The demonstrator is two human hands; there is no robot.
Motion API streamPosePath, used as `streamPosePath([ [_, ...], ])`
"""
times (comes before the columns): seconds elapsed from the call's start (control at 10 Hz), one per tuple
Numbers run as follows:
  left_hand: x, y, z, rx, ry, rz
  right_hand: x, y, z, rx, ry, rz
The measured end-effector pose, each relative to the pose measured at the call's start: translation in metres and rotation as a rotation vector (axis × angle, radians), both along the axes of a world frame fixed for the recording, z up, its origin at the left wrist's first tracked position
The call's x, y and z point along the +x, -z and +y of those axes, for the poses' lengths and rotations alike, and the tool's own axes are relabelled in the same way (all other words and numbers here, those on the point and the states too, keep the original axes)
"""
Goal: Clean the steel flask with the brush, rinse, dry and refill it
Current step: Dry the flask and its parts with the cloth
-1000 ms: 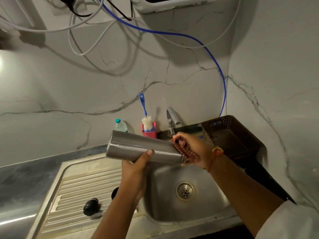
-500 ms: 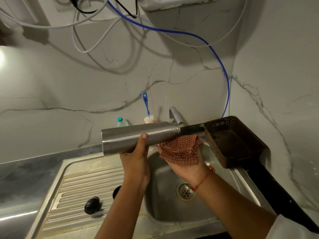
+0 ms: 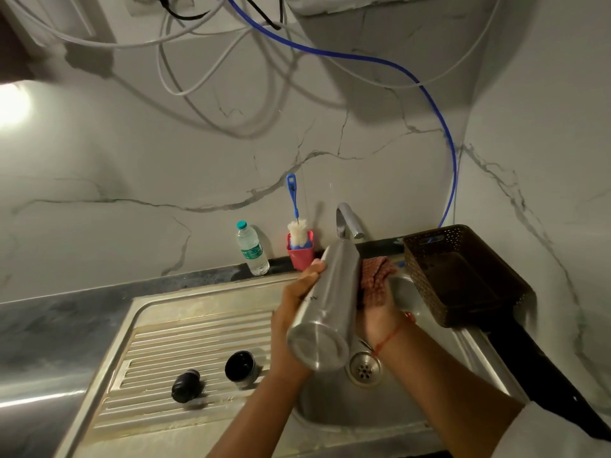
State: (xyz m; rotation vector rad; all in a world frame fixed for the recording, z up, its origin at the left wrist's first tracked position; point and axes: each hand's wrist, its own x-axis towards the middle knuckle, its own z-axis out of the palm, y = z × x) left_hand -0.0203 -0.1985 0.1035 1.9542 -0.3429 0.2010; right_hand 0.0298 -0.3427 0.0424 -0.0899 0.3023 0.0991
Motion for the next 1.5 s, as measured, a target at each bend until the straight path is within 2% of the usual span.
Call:
streamPosePath([
  [0.1,0.009,0.008,0.001,-0.073,0.013,-0.246,-0.016,-0.029,0.022,-0.219,-0.002,-0.018],
  [0.2,0.025,0.011,0.017,-0.062,0.142,-0.217,-0.033,-0.063,0.025,-0.324,-0.217,-0.104],
  [0.3,0.028,0.014,0.032,0.135,0.213,-0.204,-0.023,-0.056,0.006,-0.469,-0.084,-0.093],
  [0.4,0.035,0.018,0.063,0.165,0.347,0.059,-0.011,-0.064,0.007,-0.748,-0.131,-0.029],
  [0.5,0.036,0.01,0.069,-0.087,0.357,0.25,-0.007,-0.07,0.008,-0.947,-0.117,-0.12],
  [0.6,0.035,-0.006,0.056,-0.234,0.245,0.351,-0.008,-0.078,0.039,-1.307,-0.025,-0.261],
  [0.7,0.039,-0.011,0.05,-0.387,0.167,0.408,-0.012,-0.085,0.071,-1.474,0.085,-0.3],
  [0.8,0.047,-0.021,0.065,-0.614,0.104,0.421,-0.007,-0.096,0.104,-1.503,0.216,-0.403],
  [0.9,0.05,-0.024,0.08,-0.727,0.084,0.43,-0.007,-0.095,0.122,-1.543,0.205,-0.451],
  [1.0,0.061,-0.027,0.107,-0.845,0.003,0.412,-0.011,-0.078,0.145,-1.588,0.083,-0.415],
  [1.1,0.07,-0.032,0.13,-0.931,-0.042,0.419,-0.014,-0.063,0.152,-1.553,-0.006,-0.311],
  [1.2,0.077,-0.035,0.149,-1.116,-0.07,0.543,-0.014,-0.054,0.171,-0.904,-0.153,-0.115],
  [1.3,0.074,-0.031,0.15,-1.184,-0.091,0.62,-0.004,-0.052,0.186,-0.53,-0.187,-0.108],
  [1.4,0.075,-0.029,0.162,-1.129,-0.07,0.501,0.02,-0.056,0.195,-0.316,-0.135,-0.122],
  [1.5,0.08,-0.027,0.176,-1.094,-0.016,0.433,0.035,-0.057,0.193,-0.279,-0.155,-0.165],
])
